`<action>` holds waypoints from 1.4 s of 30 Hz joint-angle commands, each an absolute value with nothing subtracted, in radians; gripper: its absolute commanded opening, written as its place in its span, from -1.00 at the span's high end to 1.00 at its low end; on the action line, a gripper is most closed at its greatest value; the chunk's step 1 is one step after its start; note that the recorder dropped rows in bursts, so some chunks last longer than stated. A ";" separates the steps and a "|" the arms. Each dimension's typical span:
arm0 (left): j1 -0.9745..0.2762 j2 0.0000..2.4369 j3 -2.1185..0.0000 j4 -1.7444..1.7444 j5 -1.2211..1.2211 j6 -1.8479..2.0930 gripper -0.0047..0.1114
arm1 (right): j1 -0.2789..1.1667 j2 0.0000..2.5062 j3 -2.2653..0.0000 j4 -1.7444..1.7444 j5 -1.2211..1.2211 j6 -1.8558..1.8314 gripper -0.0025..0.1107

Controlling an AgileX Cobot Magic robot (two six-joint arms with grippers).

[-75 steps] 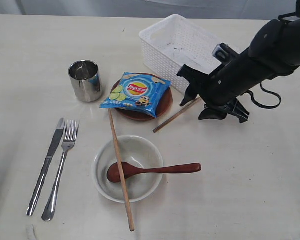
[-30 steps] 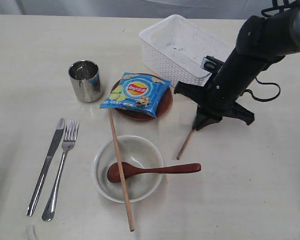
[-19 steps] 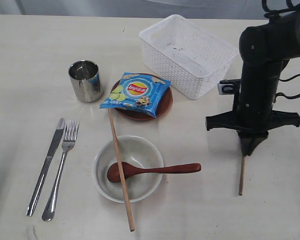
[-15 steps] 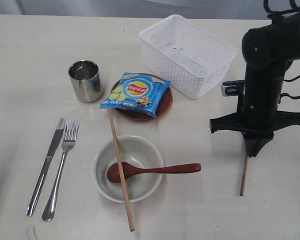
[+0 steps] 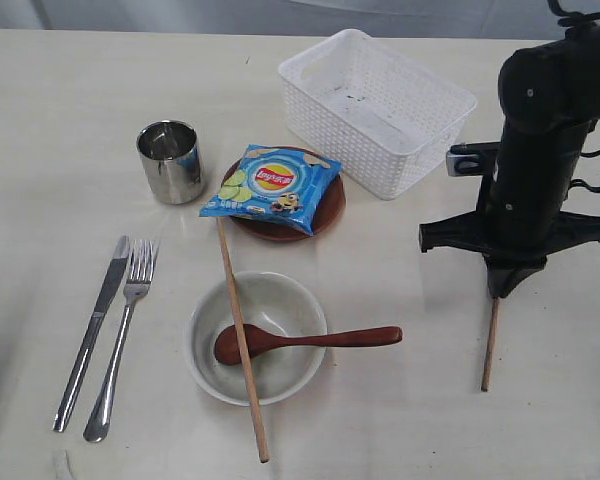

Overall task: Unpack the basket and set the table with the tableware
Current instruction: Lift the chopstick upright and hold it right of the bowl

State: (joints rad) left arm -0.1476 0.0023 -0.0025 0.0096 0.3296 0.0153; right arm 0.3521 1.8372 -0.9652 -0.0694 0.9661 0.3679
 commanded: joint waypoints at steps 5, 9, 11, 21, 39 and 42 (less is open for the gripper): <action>-0.153 0.000 0.000 0.007 0.321 0.015 0.92 | 0.351 1.804 -0.950 -0.099 0.942 0.497 0.35; -0.153 0.000 0.000 0.007 0.321 0.015 0.92 | 0.351 1.806 -0.914 -0.111 0.882 0.527 0.07; -0.153 0.000 0.000 0.007 0.321 0.015 0.92 | 0.351 1.806 -0.891 -0.111 0.829 0.563 0.07; -0.153 0.000 0.000 0.007 0.321 0.015 0.92 | 0.301 1.808 -0.871 -0.105 0.761 0.655 0.07; -0.153 0.000 0.000 0.007 0.321 0.015 0.92 | 0.222 1.808 -0.748 0.040 0.587 0.471 0.40; -0.153 0.000 0.000 0.007 0.321 0.015 0.92 | 0.222 1.808 -0.748 0.040 0.588 0.462 0.97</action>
